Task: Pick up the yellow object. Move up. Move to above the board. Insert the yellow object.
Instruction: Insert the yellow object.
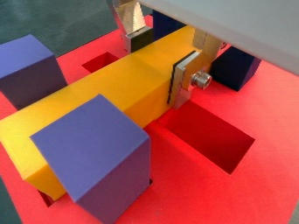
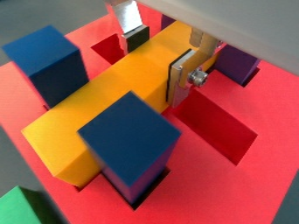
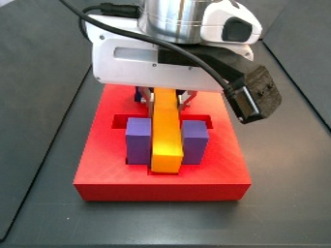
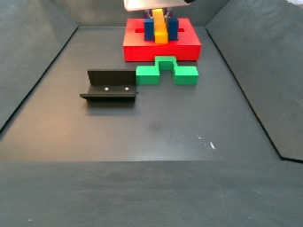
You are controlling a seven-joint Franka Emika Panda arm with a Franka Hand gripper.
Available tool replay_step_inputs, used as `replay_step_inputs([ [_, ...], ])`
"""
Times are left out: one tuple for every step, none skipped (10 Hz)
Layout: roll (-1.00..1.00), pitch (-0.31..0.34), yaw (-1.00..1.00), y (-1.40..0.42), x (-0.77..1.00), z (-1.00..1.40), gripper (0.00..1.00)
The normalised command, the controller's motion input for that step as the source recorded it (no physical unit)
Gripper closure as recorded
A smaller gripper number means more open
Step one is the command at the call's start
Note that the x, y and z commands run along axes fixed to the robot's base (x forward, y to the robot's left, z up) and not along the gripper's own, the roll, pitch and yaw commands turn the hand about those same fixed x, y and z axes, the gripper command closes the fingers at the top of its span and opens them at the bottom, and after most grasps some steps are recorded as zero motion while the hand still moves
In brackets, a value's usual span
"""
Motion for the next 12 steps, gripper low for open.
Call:
replay_step_inputs([
  [0.12, 0.024, 0.02, 0.00, 0.00, -0.07, 1.00],
  [0.21, 0.043, 0.14, 0.00, 0.00, -0.06, 1.00],
  [0.20, 0.026, 0.16, 0.00, 0.00, -0.07, 1.00],
  [0.21, 0.033, 0.14, 0.00, 0.00, -0.08, 1.00],
  [0.13, 0.081, -0.12, -0.02, 0.00, -0.06, 1.00],
  [0.11, 0.083, -0.18, 0.00, 0.00, -0.05, 1.00],
  [0.10, 0.083, -0.19, 0.00, 0.01, -0.05, 1.00],
  [0.09, 0.076, -0.17, -0.01, 0.06, -0.05, 1.00],
  [0.09, 0.050, -0.05, -0.03, 0.07, -0.07, 1.00],
  [0.10, 0.036, 0.00, -0.03, 0.06, -0.10, 1.00],
  [0.11, 0.000, 0.00, -0.07, 0.00, -0.19, 1.00],
  [0.21, 0.000, 0.07, -0.08, 0.03, -0.37, 1.00],
])
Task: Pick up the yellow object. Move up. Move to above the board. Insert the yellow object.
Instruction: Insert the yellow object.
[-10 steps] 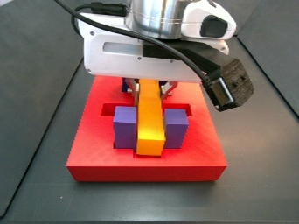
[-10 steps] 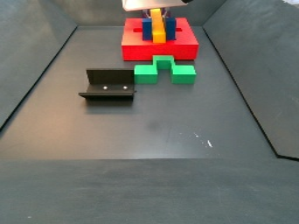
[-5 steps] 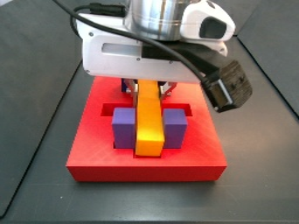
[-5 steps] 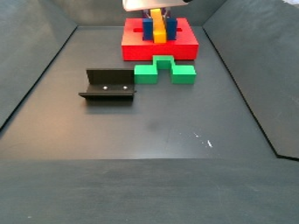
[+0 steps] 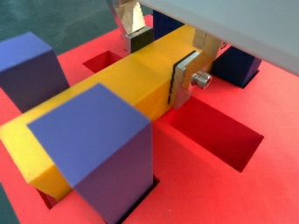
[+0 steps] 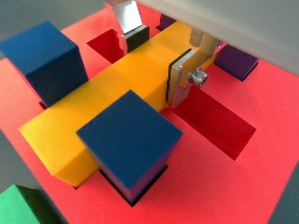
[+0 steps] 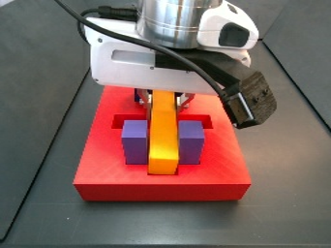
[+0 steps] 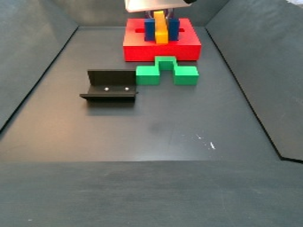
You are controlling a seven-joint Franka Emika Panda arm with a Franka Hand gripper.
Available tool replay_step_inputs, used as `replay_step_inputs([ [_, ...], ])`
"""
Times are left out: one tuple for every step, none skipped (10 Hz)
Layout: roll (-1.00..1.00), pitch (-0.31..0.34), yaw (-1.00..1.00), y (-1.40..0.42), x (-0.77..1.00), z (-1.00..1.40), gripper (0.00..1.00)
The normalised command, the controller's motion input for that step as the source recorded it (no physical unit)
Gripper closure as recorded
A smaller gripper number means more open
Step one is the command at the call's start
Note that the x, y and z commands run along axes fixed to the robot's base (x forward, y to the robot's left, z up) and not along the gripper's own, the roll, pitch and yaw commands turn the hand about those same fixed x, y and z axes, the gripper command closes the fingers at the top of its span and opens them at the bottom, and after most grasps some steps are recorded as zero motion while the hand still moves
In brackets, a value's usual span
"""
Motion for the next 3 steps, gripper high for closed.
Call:
replay_step_inputs([
  [0.23, 0.000, 0.09, -0.08, 0.02, -0.47, 1.00],
  [0.10, 0.000, 0.00, -0.03, 0.00, -0.19, 1.00],
  [0.00, 0.000, 0.00, 0.00, 0.00, 0.00, 1.00],
])
